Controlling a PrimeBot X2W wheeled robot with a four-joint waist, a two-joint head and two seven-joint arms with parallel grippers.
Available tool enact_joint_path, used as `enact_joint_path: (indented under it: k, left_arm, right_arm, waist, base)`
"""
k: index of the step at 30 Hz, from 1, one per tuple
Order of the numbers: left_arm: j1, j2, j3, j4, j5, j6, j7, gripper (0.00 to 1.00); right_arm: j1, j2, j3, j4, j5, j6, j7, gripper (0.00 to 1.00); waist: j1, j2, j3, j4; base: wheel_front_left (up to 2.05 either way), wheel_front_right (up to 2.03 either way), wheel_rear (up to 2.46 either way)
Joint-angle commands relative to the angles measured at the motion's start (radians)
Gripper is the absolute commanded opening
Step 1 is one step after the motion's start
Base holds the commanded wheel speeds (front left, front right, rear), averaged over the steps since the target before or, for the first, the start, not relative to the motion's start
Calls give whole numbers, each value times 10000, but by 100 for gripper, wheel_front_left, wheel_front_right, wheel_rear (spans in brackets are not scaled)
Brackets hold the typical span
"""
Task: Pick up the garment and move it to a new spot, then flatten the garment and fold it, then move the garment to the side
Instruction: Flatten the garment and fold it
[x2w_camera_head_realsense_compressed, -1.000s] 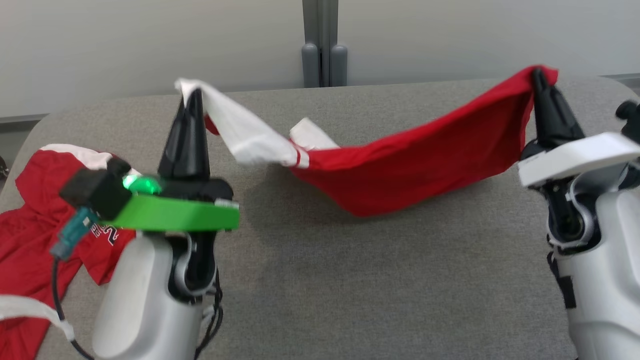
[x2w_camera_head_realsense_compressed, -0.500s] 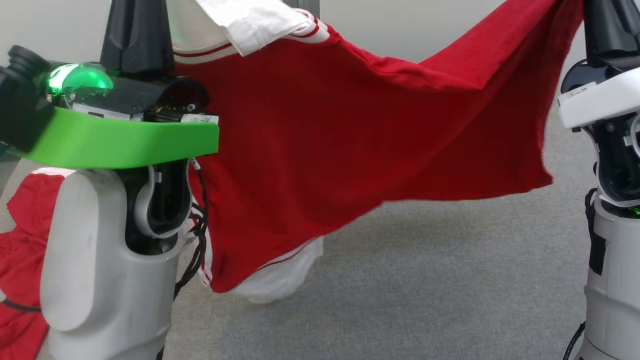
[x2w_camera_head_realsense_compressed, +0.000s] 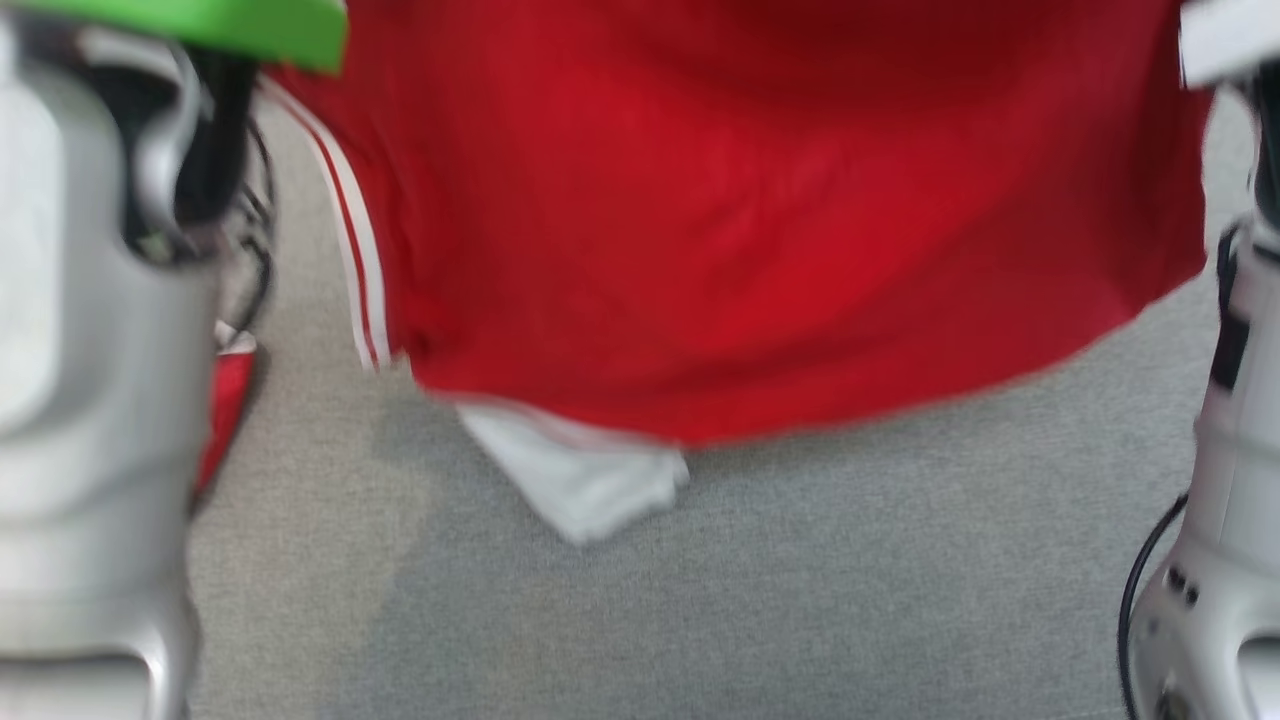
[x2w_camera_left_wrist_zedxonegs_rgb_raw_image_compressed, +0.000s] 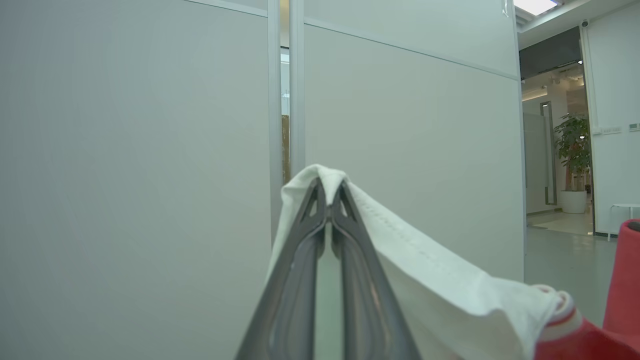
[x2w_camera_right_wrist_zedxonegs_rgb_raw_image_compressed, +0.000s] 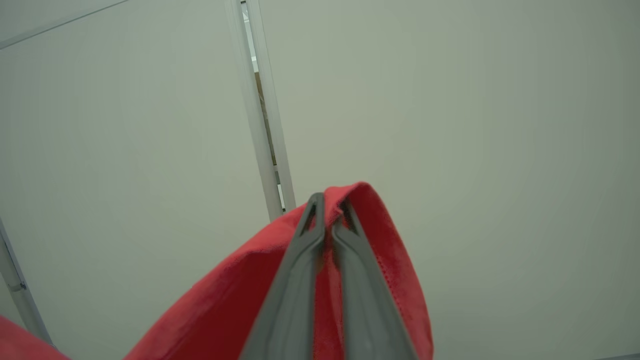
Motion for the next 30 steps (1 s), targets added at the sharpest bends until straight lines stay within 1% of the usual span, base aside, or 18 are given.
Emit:
enact_joint_path:
  k: [1,3,4,7,9,10,13,16,19,22,27,30]
  left_arm:
    - [-723,127,10,492,100,-111,43,0]
    - [-1862,176,45,1450,182,-180,70,0]
    - [-2546,328,29,1978,383,-239,-32,0]
    - [-4151,474,21,3441,546,-367,-277,0]
    - [-5362,585,54,4467,685,-478,-756,0]
    - [-5834,646,92,4840,802,-454,-1036,0]
    - [-7061,516,339,6061,908,-206,-2101,0]
    - [-7759,422,362,6856,969,-292,-2642,0]
    - [-7935,187,451,7337,870,-401,-2865,0]
    - [-7585,57,445,7417,898,-524,-2937,0]
    - [-6198,-230,476,6813,1033,-696,-2919,0]
    - [-5108,-371,417,6478,1040,-737,-2921,0]
  right_arm:
    - [-665,-203,110,364,-129,1,-253,0]
    - [-1679,-450,247,1222,-358,1,-725,0]
    - [-2305,-539,361,1752,-486,1,-1096,0]
    - [-4020,-632,289,3337,-655,1,-2049,0]
    - [-5127,-833,208,4580,-941,1,-2936,0]
    - [-5555,-887,89,5064,-1032,-8,-3299,0]
    - [-6778,-1006,30,6481,-1415,-7,-4615,0]
    - [-7387,-1062,-1,7577,-1483,-7,-5539,0]
    - [-7636,-1158,100,8591,-1296,-8,-5987,0]
    - [-7400,-1198,391,9266,-1058,-7,-6164,0]
    - [-6510,-1265,1072,10033,-583,-7,-6279,0]
    - [-5743,-1357,1376,9974,-280,-7,-6272,0]
  waist:
    - [0,0,1844,-77]
    - [0,0,2560,-76]
    - [0,0,2926,-104]
    - [0,0,3657,-107]
    - [0,0,4042,-59]
    - [0,0,4181,-24]
    - [0,0,4503,84]
    - [0,0,4674,162]
    - [0,0,4822,291]
    - [0,0,4943,382]
    - [0,0,4938,530]
    - [0,0,4776,609]
  base:
    - [0,0,0]
    - [0,0,0]
    - [0,0,0]
    - [0,0,0]
    - [0,0,0]
    - [0,0,0]
    - [0,0,0]
    - [0,0,0]
    - [0,0,0]
    - [0,0,0]
    - [0,0,0]
    - [0,0,0]
